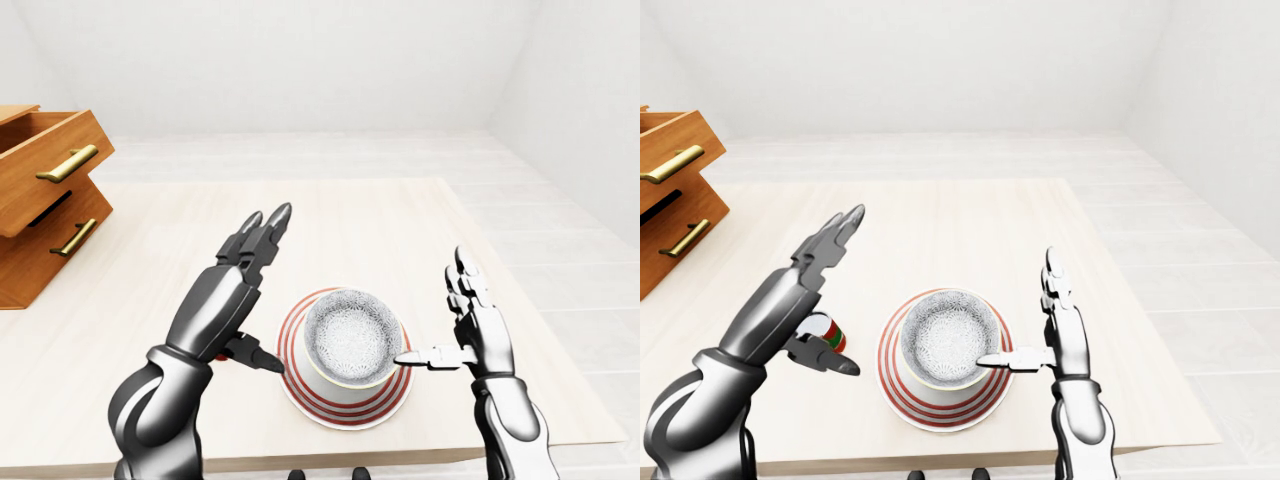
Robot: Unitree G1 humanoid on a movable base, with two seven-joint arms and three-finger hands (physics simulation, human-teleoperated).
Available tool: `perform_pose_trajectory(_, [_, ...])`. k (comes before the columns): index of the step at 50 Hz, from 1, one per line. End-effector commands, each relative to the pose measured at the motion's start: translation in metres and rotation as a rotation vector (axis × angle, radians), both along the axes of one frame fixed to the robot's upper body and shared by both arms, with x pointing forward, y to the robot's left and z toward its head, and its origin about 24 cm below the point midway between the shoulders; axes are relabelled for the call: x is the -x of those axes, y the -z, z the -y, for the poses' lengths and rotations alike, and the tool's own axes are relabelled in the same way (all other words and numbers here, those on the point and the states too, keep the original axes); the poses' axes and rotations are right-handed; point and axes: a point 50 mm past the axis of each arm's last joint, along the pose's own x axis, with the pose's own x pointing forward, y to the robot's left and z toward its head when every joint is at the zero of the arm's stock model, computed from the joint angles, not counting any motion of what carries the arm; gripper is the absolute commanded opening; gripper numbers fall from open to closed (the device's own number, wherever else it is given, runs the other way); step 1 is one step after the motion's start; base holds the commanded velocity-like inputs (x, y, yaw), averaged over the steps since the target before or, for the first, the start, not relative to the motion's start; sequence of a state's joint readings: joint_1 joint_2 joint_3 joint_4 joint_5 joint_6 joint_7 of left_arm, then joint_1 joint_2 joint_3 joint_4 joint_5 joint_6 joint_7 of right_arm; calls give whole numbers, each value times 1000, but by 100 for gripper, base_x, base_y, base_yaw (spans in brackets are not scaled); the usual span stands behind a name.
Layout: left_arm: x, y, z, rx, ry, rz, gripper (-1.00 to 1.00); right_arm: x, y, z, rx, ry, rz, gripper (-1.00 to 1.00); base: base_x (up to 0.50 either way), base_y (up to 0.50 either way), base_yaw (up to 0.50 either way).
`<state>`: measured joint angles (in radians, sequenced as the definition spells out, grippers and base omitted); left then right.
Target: Put the bowl on the plate.
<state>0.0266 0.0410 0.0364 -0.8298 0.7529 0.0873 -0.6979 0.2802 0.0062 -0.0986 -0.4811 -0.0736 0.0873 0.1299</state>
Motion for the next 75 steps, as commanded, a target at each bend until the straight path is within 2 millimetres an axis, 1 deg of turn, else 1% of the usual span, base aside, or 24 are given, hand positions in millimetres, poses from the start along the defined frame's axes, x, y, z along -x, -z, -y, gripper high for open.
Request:
perform_pose_trajectory(1, [-1, -15, -12, 41, -6, 79, 100, 0, -7, 0, 13, -3, 28, 100, 0, 0, 0])
perform_pose_trajectory(9, [0, -19, -20, 60, -19, 109, 100, 0, -9, 0, 18, -6, 35, 100, 0, 0, 0])
perform_pose_trajectory(19, [4, -17, -25, 94, -26, 106, 100, 2, -7, 0, 20, -6, 26, 100, 0, 0, 0])
perform_pose_trajectory(21, [4, -19, -28, 97, -42, 125, 100, 2, -7, 0, 23, -5, 27, 100, 0, 0, 0])
perform_pose_trajectory(30, [9, -20, -31, 164, -34, 139, 100, 3, -10, 1, 29, -4, 35, 100, 0, 0, 0])
perform_pose_trajectory(40, [10, -20, -33, 155, -36, 143, 100, 4, -12, 1, 33, -5, 45, 100, 0, 0, 0])
perform_pose_trajectory(44, [9, -17, -35, 171, -44, 128, 100, 6, -18, 3, 49, -4, 69, 100, 0, 0, 0])
perform_pose_trajectory(50, [8, -15, -35, 182, -47, 124, 100, 6, -19, 2, 50, -4, 71, 100, 0, 0, 0])
perform_pose_trajectory(53, [7, -9, -38, 204, -59, 99, 100, 9, -26, 4, 63, -2, 97, 100, 0, 0, 0])
perform_pose_trajectory(57, [6, -6, -41, 215, -76, 83, 100, 10, -30, 6, 72, 0, 111, 100, 0, 0, 0])
perform_pose_trajectory(75, [4, -5, -47, 210, -95, 79, 100, 18, -46, 16, 130, 20, 168, 100, 0, 0, 0])
